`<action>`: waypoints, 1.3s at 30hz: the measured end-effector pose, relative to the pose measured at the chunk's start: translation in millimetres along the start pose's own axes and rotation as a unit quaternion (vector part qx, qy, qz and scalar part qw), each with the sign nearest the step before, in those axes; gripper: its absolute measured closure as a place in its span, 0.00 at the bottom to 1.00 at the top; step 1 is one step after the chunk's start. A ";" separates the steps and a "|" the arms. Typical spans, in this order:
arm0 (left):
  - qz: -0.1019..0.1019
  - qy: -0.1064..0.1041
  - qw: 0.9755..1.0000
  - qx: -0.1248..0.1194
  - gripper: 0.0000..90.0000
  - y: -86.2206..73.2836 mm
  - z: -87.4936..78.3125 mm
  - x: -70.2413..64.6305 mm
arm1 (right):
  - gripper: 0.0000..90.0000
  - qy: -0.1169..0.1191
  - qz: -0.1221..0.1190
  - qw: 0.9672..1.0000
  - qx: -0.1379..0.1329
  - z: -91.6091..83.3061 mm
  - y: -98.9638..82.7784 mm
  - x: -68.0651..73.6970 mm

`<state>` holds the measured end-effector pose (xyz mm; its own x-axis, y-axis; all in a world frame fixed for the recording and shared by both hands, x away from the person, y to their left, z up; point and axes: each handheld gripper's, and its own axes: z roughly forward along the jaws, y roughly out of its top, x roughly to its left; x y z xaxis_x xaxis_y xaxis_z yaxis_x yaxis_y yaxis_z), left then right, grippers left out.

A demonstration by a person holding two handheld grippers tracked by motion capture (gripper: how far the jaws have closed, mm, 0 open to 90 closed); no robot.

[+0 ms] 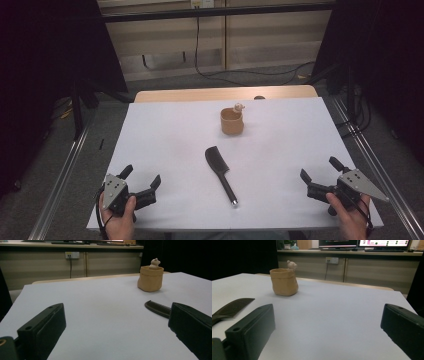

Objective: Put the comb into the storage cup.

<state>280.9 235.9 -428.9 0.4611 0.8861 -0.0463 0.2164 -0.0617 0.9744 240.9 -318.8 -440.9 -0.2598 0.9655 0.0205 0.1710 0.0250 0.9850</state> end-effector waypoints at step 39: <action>0.008 -0.013 1.000 0.001 0.02 0.4 5.6 -3.1 | 0.02 0.126 -0.004 0.990 0.061 16.1 21.3 39.0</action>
<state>284.4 230.6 -429.6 0.4872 0.8726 -0.0356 0.2095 -0.0772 0.9748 249.6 -276.5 -421.9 -0.4877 0.8701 0.0709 0.2782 0.0779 0.9574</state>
